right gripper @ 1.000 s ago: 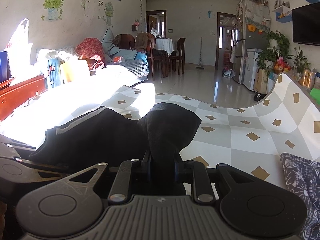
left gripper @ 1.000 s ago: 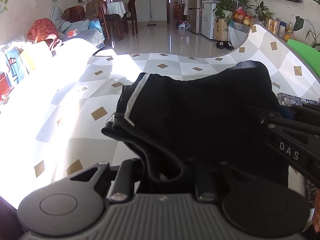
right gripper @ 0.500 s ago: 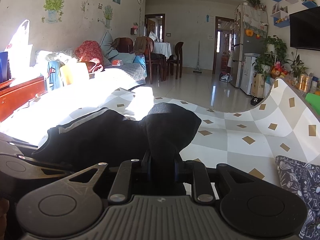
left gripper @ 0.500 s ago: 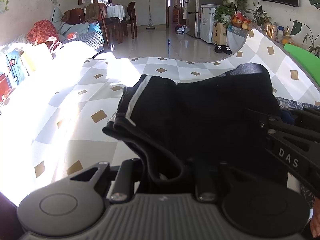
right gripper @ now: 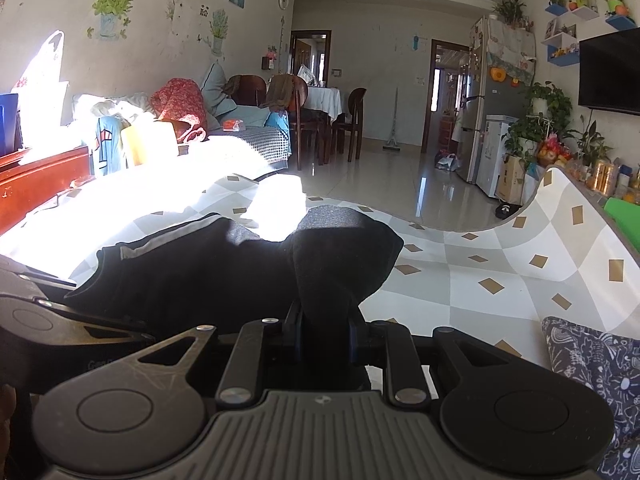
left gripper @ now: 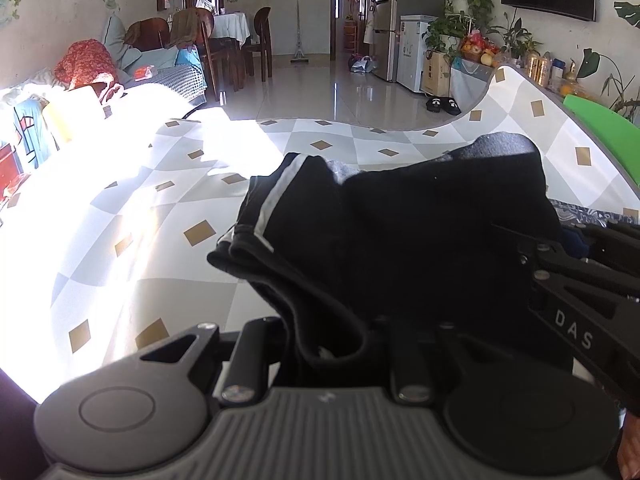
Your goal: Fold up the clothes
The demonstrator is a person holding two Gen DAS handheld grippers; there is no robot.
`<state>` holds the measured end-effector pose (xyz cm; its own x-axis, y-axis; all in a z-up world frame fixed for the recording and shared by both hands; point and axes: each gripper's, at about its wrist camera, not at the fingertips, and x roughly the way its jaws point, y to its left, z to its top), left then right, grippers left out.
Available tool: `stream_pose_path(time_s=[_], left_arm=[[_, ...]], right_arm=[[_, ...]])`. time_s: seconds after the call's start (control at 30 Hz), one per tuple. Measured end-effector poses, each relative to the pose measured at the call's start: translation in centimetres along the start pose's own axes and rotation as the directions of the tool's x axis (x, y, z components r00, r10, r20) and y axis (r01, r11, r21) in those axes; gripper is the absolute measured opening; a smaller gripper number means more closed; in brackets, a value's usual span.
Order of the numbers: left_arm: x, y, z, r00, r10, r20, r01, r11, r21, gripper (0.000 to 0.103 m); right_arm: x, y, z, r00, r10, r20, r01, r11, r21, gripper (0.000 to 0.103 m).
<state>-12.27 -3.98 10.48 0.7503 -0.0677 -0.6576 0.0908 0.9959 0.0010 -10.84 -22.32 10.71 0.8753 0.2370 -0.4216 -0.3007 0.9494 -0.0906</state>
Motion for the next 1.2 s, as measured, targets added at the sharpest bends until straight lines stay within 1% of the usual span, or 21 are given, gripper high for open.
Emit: stream_pose_path(time_s=[0.33,0.43,0.47,0.6,0.8,1.03,1.2], left_arm=[[-0.6,0.1,0.1,1.000,-0.017,0.018,0.017,1.000,-0.009,0.018],[-0.6,-0.1,0.5,1.000,-0.017,0.026,0.018,1.000,-0.006,0.018],[-0.5,-0.2,0.7,0.999,-0.016,0.030,0.017,1.000,-0.007,0.018],[-0.1,-0.8,1.6,0.999,-0.012,0.045,0.012,1.000,0.001,0.018],[1.9,-2.3,3.3,0.999,0.000,0.034,-0.001,1.000,0.021,0.018],[5.2,-5.1,5.9,0.999,0.020,0.029,-0.021,0.999,0.046,0.018],[7.4,-7.1,7.7,0.999,0.027,0.027,-0.028,0.998,0.061,0.018]], right_arm=[[-0.5,0.5,0.9,1.000,-0.016,0.005,0.016,0.999,-0.035,0.020],[-0.5,0.2,1.7,1.000,-0.014,-0.005,0.014,1.000,-0.017,0.020],[-0.6,0.1,2.0,1.000,-0.008,-0.003,0.008,1.000,-0.009,0.020],[-0.4,-0.1,2.8,0.999,-0.014,0.030,0.015,0.998,-0.057,0.020],[1.9,-2.5,2.9,1.000,-0.001,-0.002,0.001,1.000,-0.026,0.020],[4.4,-5.2,4.0,1.000,0.006,-0.007,-0.006,0.999,-0.046,0.020],[6.3,-7.9,4.9,1.000,0.009,-0.018,-0.009,1.000,-0.015,0.020]])
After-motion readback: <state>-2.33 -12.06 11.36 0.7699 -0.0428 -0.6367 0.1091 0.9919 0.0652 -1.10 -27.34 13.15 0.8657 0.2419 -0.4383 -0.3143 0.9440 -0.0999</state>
